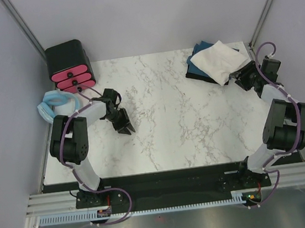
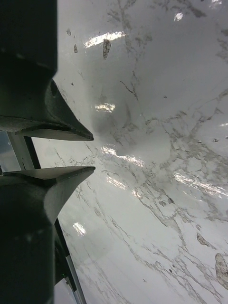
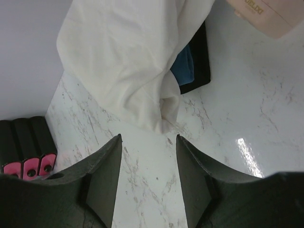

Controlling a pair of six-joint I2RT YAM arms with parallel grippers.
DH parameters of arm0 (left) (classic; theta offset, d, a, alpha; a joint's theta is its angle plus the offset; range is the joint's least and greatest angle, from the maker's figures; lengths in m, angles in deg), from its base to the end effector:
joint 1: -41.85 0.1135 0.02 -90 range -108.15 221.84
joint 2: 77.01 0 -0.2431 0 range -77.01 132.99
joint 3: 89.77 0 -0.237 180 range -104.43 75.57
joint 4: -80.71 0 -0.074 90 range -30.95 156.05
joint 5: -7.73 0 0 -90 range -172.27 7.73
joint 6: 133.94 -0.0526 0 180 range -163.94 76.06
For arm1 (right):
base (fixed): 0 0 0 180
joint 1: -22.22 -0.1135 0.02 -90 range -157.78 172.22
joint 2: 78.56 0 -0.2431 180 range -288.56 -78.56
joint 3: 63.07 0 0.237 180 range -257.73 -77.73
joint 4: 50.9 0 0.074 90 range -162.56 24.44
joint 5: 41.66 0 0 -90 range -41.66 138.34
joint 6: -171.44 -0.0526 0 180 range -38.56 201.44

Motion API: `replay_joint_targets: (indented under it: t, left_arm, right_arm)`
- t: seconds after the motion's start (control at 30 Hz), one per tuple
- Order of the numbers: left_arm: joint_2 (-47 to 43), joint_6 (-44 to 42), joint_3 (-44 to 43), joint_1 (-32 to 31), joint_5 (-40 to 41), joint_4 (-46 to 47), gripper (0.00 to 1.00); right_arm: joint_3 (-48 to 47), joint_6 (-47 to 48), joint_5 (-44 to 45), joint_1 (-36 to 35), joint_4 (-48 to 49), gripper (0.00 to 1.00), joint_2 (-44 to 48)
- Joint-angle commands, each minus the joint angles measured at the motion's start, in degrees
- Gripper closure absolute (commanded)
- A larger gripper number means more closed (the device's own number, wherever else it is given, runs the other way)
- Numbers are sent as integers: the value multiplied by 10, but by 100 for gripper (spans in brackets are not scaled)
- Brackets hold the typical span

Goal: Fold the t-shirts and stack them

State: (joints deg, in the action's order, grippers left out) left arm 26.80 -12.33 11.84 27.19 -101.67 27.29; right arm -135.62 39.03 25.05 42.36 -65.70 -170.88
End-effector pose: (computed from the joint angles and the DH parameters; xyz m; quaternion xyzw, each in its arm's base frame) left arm 0.3013 -0.0969 0.1266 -0.1284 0.9727 -0.1919 0.0223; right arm 0.3391 -0.1022 0.2068 0.3699 0.7898 0.2633 0.4124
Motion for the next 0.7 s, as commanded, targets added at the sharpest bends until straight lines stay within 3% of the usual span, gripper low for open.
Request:
replay_joint_targets:
  t: [0.0,0.37,0.67]
  left_arm:
    - [-25,-24,10,-3,-1,5,65]
    - [-18,-25,14,-5,5,3,65]
    - [-4,-21,8,-16,9,-1,65]
  right_arm:
    - [-9,-9,-27,9,74,43,-41]
    - [13,-59,-51,13,219,42,-117]
    - [3,-62,-62,13,260,42,-150]
